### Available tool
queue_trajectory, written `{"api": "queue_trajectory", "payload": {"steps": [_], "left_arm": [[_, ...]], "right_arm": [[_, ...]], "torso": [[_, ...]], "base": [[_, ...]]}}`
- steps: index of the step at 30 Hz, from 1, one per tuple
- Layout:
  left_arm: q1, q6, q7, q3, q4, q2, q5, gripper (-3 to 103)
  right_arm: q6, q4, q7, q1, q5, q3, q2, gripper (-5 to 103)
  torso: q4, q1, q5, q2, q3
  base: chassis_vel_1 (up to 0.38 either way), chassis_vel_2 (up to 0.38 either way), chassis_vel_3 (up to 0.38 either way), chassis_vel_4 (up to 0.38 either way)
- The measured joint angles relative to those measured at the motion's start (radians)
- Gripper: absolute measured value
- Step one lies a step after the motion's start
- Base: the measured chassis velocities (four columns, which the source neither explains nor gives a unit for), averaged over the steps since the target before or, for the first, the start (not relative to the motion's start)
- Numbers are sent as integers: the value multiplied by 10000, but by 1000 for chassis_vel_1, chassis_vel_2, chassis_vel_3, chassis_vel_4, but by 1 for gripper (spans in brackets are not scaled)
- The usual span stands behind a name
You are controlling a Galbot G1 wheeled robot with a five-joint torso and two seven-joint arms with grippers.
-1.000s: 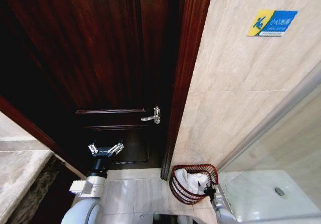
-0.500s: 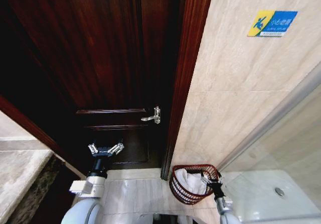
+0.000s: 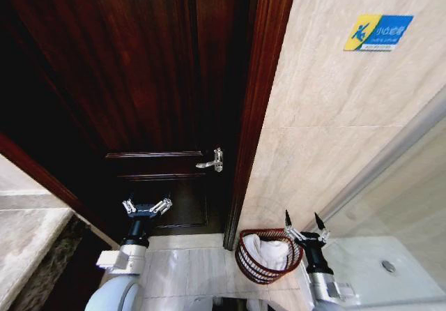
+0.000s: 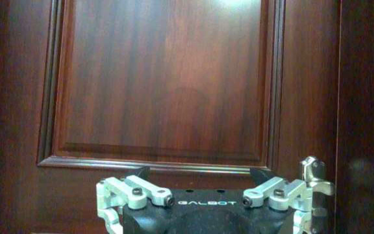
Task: Discard the used towel into the hamper.
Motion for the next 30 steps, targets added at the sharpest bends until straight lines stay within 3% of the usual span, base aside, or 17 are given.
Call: {"api": "queue_trajectory", "payload": {"steps": [6, 12, 21, 24, 30], "left_arm": [[0, 0, 0, 0, 0, 0, 0, 100], [0, 0, 0, 0, 0, 0, 0, 100], [0, 0, 0, 0, 0, 0, 0, 100], [0, 0, 0, 0, 0, 0, 0, 100], [0, 0, 0, 0, 0, 0, 0, 100]], "right_arm": [[262, 1465, 210, -500, -525, -505, -4, 100], [832, 1699, 172, -525, -788, -401, -38, 100], [1201, 1942, 152, -567, -635, -428, -16, 100], [1739, 2018, -7, -368, -434, -349, 53, 100], [2085, 2063, -194, -309, -395, -194, 39, 100]], "torso": [[0, 0, -2, 0, 0], [0, 1, 0, 0, 0], [0, 1, 0, 0, 0], [1, 1, 0, 0, 0], [1, 2, 0, 0, 1]], "base": [[0, 0, 0, 0], [0, 0, 0, 0], [0, 0, 0, 0], [0, 0, 0, 0], [0, 0, 0, 0]]}}
